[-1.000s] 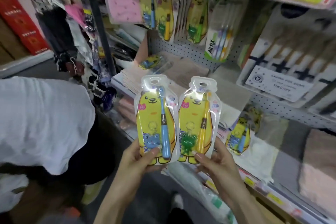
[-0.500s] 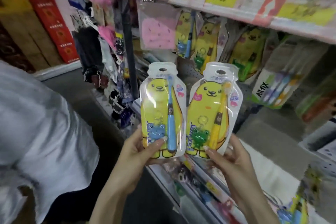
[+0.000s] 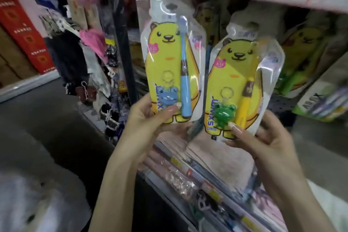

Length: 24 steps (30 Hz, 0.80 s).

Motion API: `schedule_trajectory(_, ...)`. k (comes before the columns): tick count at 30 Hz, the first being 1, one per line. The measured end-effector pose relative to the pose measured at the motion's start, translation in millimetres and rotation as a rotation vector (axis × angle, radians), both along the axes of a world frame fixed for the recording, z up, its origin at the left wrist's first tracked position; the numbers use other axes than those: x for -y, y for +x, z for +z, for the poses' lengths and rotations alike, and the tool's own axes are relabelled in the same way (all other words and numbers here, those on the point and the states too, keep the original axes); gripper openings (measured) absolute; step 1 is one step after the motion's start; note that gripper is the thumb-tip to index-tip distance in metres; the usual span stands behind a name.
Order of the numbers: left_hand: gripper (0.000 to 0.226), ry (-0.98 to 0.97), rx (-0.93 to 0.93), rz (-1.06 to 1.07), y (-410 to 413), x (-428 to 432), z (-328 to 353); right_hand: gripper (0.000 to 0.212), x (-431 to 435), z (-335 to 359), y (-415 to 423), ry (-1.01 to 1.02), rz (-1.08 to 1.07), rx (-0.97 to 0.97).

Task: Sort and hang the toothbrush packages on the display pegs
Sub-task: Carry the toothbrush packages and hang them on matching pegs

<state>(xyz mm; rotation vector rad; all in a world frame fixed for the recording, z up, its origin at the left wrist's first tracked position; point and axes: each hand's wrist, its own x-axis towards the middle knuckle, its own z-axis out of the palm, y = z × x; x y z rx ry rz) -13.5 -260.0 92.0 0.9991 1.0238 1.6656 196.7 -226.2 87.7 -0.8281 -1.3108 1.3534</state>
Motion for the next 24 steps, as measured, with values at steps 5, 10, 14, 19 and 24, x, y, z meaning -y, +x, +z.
schedule_trajectory(5,0.023,0.037,-0.007,-0.060,-16,-37,6,0.031,-17,0,-21,-0.003,-0.122,-0.042)
schedule_trajectory(10,0.030,0.028,-0.016,-0.085,-24,-54,3,0.023,-24,-5,-31,-0.045,-0.200,-0.054)
schedule_trajectory(14,0.032,0.025,-0.021,-0.093,-27,-66,2,0.022,-26,-5,-35,-0.045,-0.223,-0.049)
schedule_trajectory(19,0.035,0.039,-0.019,-0.070,-29,-76,2,0.028,-28,-7,-36,-0.070,-0.218,-0.010)
schedule_trajectory(24,0.035,0.006,-0.006,0.005,-26,-93,0,0.034,-27,-6,-38,-0.086,-0.241,-0.014)
